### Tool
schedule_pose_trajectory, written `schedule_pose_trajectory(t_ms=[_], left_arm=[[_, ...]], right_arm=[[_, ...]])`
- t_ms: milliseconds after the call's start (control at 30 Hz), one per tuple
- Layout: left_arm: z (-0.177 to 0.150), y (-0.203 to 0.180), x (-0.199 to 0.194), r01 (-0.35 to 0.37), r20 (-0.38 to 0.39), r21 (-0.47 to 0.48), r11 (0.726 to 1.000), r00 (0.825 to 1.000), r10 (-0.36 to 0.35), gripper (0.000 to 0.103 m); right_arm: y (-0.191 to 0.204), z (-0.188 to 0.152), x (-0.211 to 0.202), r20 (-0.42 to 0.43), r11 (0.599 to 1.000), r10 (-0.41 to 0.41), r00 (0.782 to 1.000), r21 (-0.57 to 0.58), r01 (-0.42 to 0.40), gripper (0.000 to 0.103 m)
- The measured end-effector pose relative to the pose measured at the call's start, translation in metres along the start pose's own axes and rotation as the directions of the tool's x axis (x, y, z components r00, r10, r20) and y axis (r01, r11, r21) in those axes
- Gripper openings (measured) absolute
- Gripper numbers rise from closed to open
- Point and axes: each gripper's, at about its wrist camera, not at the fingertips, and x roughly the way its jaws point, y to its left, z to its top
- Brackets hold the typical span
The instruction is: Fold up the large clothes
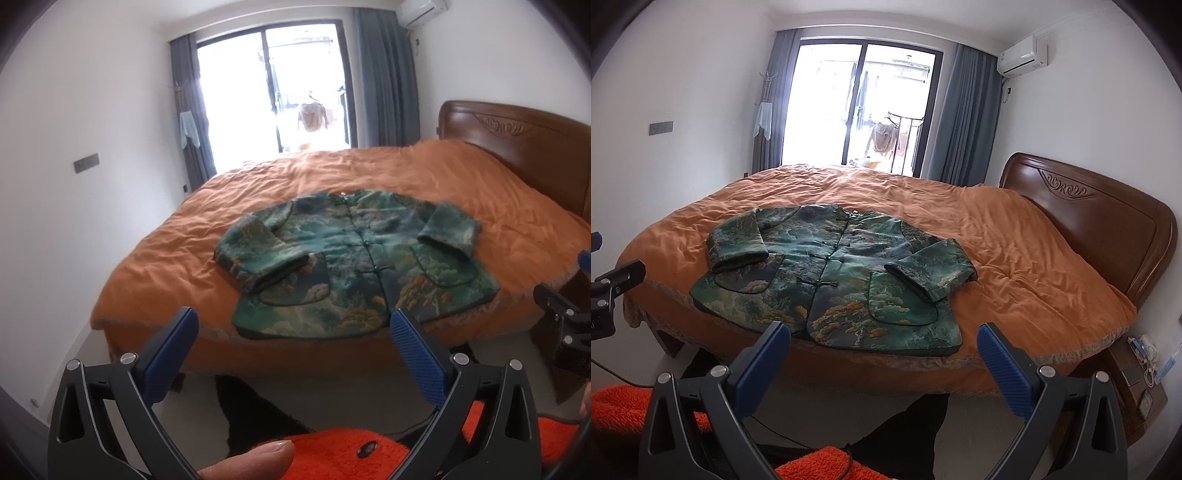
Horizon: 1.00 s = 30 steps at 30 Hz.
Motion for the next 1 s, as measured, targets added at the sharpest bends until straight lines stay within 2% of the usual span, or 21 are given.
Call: schedule_pose_trajectory(t_ms=[1000], left_arm=[[-0.002, 0.0012, 0.0012, -0.012, -0.005, 0.007, 1.0, 1.0, 0.012, 0.103]], right_arm=[[-0.0003, -0.004, 0.0023, -0.016, 1.0, 0.016, 1.0, 0.005, -0.016, 0.103]])
